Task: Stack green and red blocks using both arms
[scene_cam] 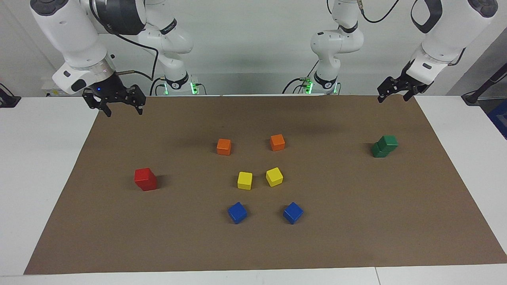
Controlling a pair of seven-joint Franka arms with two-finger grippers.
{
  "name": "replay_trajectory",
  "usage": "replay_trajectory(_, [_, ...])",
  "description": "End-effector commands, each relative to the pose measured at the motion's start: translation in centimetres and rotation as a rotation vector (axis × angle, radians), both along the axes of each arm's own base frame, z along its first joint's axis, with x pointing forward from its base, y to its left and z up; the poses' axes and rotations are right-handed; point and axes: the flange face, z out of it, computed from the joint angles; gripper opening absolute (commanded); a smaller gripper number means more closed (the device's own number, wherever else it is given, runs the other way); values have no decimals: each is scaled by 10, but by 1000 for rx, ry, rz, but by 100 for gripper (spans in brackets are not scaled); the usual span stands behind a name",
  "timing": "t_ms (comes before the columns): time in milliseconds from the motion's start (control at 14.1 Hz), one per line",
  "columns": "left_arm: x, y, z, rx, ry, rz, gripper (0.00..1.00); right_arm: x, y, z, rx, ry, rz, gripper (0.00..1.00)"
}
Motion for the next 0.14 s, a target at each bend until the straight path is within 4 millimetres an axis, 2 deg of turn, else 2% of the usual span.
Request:
replay_trajectory(0, [-3, -5, 6, 13, -17, 3, 100, 2, -1, 0, -2, -7, -19, 100])
replay_trajectory(71, [-3, -9, 6, 13, -17, 0, 100, 3, -1, 0, -2, -9, -19, 100])
